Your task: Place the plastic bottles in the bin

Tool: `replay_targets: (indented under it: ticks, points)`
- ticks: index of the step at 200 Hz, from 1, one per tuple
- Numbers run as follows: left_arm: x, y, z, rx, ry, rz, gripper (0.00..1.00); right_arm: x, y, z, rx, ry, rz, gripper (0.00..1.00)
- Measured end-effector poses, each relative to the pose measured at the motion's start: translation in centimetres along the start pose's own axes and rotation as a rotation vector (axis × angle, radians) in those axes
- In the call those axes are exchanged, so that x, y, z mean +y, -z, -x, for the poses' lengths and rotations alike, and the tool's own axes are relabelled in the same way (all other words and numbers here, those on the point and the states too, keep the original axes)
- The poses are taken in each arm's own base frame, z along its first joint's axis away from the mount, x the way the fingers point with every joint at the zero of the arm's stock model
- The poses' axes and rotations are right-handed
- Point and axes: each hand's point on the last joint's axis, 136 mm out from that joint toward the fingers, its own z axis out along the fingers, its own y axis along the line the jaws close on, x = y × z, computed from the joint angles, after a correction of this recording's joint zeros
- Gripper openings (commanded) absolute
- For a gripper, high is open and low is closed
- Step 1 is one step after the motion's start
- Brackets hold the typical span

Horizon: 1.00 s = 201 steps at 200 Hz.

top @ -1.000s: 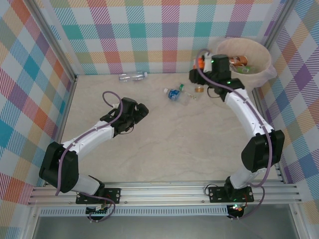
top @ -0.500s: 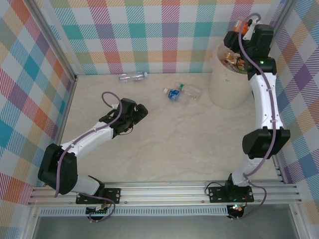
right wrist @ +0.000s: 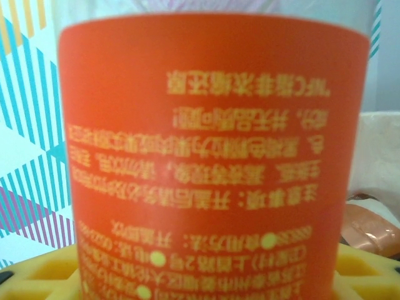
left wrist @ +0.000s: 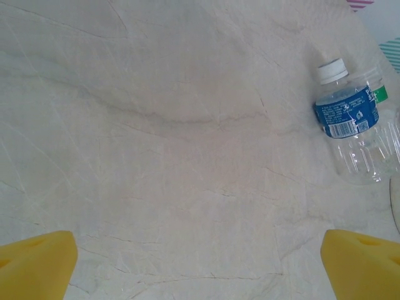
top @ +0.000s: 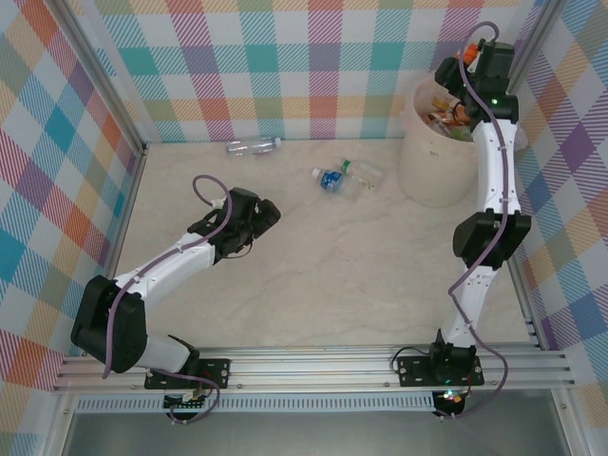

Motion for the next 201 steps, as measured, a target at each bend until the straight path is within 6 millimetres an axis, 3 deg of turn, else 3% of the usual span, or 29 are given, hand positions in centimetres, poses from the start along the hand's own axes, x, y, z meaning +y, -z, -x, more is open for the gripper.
replay_targets:
  ticks: [20, 32, 110, 172, 201]
  points:
    - [0.0, 0.0, 0.0, -0.001, 0.0, 0.001, 1.0, 0.1, -0.7, -0.9, 0.032, -0.035, 0.02, 0.84]
    - [0.0, 0.0, 0.0, -0.001, 0.0, 0.001, 1.0, 0.3, -1.0, -1.4, 0.051, -0.054, 0.04, 0.87]
    - [0.0, 0.0, 0.0, -0.001, 0.0, 0.001, 1.0, 1.9, -0.8, -2.7, 0.12, -0.054, 0.135, 0.9]
    - [0.0, 0.0, 0.0, -0.001, 0.0, 0.001, 1.0, 4.6, -0.1, -3.7, 0.187, -0.056, 0.299, 0.91]
    - [0.1, -0.1, 0.0, 0.001, -0.001, 0.005, 1.0, 4.4, -0.6, -4.0, 0.191, -0.069, 0.296, 0.91]
